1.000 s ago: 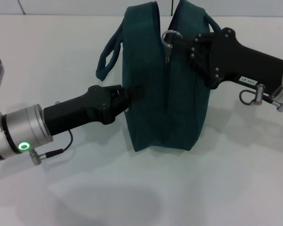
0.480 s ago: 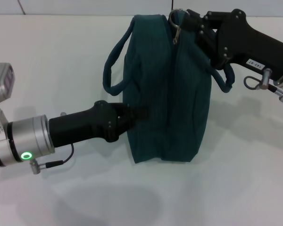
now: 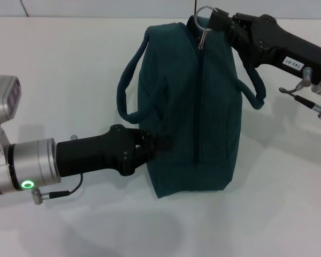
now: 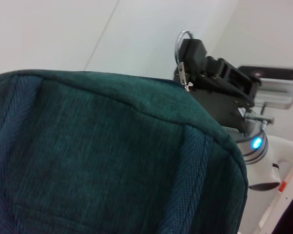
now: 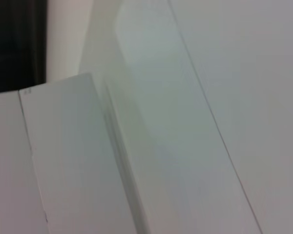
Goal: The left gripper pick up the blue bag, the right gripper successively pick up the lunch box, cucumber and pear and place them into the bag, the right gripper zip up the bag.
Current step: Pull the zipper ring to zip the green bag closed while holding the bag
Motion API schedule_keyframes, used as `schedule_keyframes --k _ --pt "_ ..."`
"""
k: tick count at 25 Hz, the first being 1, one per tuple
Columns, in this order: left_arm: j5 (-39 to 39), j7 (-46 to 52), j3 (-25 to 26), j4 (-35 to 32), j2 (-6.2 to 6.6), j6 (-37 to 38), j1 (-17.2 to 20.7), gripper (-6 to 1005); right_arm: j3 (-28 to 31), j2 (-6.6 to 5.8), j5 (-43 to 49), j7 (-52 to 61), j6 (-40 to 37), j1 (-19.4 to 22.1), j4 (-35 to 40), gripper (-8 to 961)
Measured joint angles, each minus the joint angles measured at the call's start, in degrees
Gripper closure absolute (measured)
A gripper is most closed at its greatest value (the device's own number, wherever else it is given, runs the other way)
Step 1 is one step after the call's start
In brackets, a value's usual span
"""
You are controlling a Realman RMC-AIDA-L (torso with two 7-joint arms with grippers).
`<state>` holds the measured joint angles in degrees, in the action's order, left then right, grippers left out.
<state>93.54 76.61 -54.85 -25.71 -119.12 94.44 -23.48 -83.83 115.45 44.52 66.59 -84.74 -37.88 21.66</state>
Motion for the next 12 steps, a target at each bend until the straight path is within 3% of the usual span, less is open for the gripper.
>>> schedule_keyframes --k 12 --pt "4.1 -0.7 0.0 -0.7 0.35 4.4 -0.1 931 0.3 -0.14 -0.2 2.2 3.0 0.0 0.3 950"
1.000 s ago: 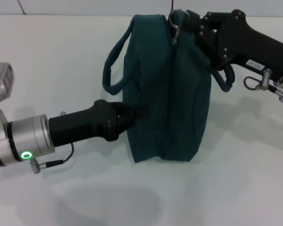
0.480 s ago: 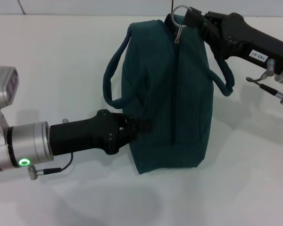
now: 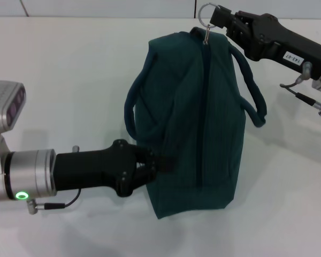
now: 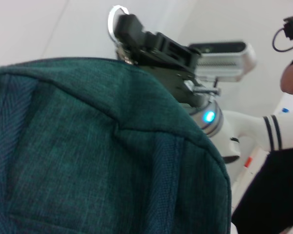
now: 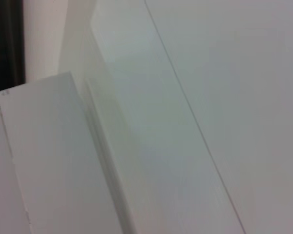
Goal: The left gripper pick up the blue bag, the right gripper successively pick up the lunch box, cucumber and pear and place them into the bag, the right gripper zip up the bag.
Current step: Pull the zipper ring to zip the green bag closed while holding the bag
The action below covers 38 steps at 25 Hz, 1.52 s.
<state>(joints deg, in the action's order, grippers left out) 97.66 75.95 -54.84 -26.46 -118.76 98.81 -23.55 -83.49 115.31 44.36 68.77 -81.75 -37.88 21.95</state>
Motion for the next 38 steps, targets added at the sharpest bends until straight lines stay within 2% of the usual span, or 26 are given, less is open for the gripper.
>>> schedule_keyframes --k 7,14,20,25,31,32,38 --pt "4.2 -0.5 -0.1 -0.7 0.19 2.9 -0.1 931 -0.3 0.04 0.3 0.0 4.3 0.0 -0.3 949" --pt "5.0 -0.7 0.4 -0.7 0.31 3.3 0.1 924 -0.4 0.28 0.4 -0.1 7.3 0.2 -0.5 950" --pt "5.1 -0.5 9.0 -0.7 0.86 1.9 2.0 908 0.0 0.46 -0.5 -0.5 6.2 1.7 0.1 949" --pt "5.1 -1.1 13.1 -1.5 1.34 1.7 3.9 895 0.4 0.44 -1.8 -0.7 4.7 2.0 0.2 949" --pt "4.7 -3.1 13.6 -2.9 0.46 0.9 4.9 879 0.7 0.47 -2.1 -0.7 4.2 0.9 0.2 950" --pt "4.2 -4.1 15.0 -3.8 0.11 0.9 5.4 876 0.7 0.49 -2.1 -0.7 4.2 0.8 0.2 950" --pt "2.1 -1.5 20.0 -8.5 -0.28 3.1 6.6 686 0.7 0.53 -2.1 -0.8 4.2 0.7 0.3 949"
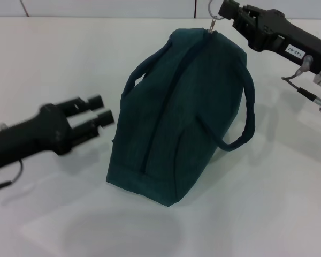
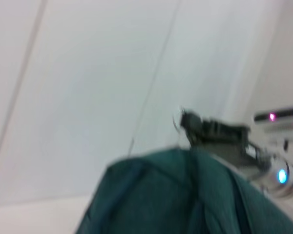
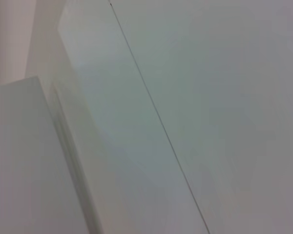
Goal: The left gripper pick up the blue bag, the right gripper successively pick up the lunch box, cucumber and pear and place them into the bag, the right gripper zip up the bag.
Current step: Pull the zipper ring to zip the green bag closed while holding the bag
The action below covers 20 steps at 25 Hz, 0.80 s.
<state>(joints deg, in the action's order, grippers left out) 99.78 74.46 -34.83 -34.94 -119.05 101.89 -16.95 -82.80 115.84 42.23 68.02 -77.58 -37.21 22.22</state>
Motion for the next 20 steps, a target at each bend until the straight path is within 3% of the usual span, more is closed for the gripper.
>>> schedule_keyframes --k 2,5,9,10,15,20 --pt "-1.3 3.1 0.5 -3.0 0.34 1.1 0.1 450 0.0 0.0 0.0 0.0 0.1 0.0 0.0 949" --pt "-1.9 9.2 0.3 -8.5 0.5 2.1 -0.4 387 0.0 0.0 -0.1 0.0 0.4 0.0 0.0 949" --pt "-1.0 23.2 -2.5 -22.8 -0.56 0.5 -2.5 303 0.0 0.04 -0.2 0.0 0.5 -0.1 -0.4 949" --pt "-0.6 29.3 -5.3 -28.3 -0.77 -1.7 -3.3 282 0.0 0.06 -0.2 0.0 0.6 -0.1 -0.4 949" --pt "2.2 44.6 -16.5 -43.1 -0.56 -7.5 -5.0 181 0.1 0.05 -0.2 -0.1 1.0 0.3 -0.5 950" --pt "14.5 67.3 -29.2 -61.6 -0.48 -12.7 -8.2 107 0.6 0.02 -0.2 -0.1 1.3 0.1 -0.5 950"
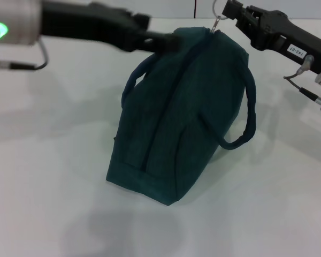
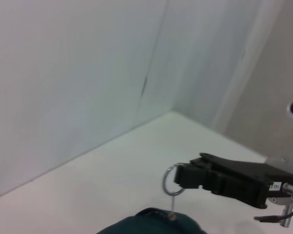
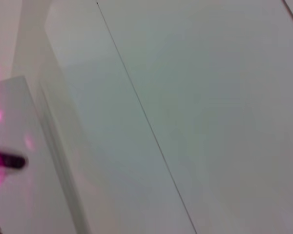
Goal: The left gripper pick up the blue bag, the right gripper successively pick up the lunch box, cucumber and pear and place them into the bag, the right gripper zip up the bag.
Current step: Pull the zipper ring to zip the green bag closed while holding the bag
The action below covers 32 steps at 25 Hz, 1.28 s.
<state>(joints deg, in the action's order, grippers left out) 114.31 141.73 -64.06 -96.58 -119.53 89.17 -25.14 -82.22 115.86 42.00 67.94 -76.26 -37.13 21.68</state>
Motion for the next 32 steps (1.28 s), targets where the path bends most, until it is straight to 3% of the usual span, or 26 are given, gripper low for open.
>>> schedule_keyframes --k 5,9,22,29,32 --pt "11.9 13.3 -9.4 -8.4 -0.12 -0.5 -4.4 112 0.1 -0.02 0.0 -0.1 0.3 -0.3 -0.1 950" --pt "17.8 18.0 -15.1 -7.1 -0.25 -1.8 -7.4 111 0.1 -0.03 0.0 -0.1 0.3 -0.3 -0.1 950" --pt "21.4 19.3 -16.8 -1.0 -0.26 -5.4 -8.5 124 0.0 -0.02 0.0 -0.1 0.3 -0.4 -0.1 949" --pt "21.4 13.6 -20.3 -1.9 -0.26 -8.8 -6.0 133 0.0 -0.02 0.0 -0.1 0.3 -0.4 -0.1 950" --pt "21.2 13.3 -21.0 -2.1 -0.21 -9.2 -5.8 234 0.0 -0.02 0.0 -0.1 0.3 -0.4 -0.1 950"
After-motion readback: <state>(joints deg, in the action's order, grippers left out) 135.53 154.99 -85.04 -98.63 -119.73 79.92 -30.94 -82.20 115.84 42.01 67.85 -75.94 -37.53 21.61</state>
